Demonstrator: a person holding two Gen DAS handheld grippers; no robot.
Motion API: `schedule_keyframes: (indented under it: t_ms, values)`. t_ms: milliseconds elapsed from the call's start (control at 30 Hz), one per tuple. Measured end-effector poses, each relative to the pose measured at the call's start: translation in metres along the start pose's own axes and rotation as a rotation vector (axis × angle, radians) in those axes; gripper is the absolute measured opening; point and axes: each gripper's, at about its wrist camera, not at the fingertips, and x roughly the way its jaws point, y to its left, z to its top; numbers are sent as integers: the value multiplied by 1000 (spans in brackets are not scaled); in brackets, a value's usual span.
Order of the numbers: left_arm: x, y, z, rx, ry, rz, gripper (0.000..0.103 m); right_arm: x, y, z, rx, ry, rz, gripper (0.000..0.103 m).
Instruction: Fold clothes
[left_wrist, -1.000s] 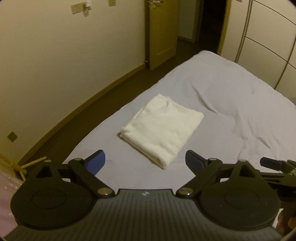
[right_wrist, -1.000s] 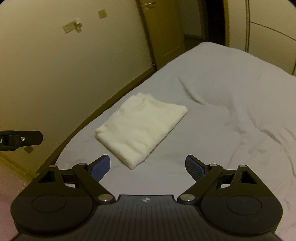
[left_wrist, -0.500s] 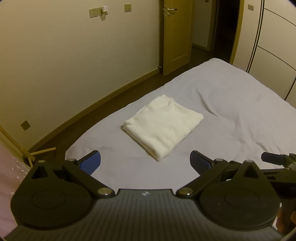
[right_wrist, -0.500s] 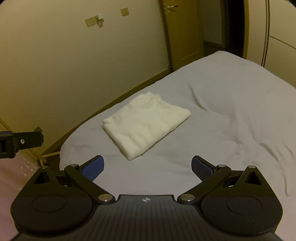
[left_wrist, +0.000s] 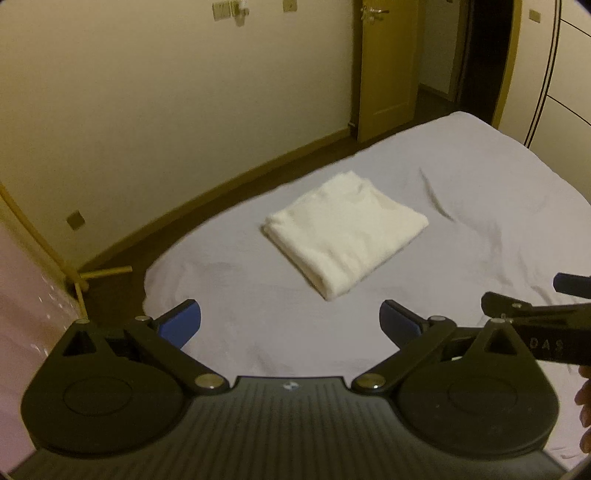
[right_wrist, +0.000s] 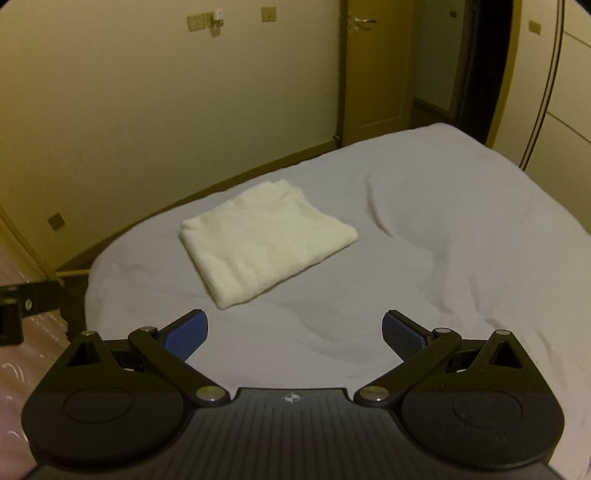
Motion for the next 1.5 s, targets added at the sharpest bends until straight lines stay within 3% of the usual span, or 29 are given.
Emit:
schedule_keyframes:
  t_ms: [367, 1500]
  values:
    - [24, 5, 0, -65, 59, 3, 102, 27, -19, 4, 116, 71, 28, 103]
    - [98, -22, 20, 5, 173, -15, 102, 90, -44, 10, 178, 218, 39, 103]
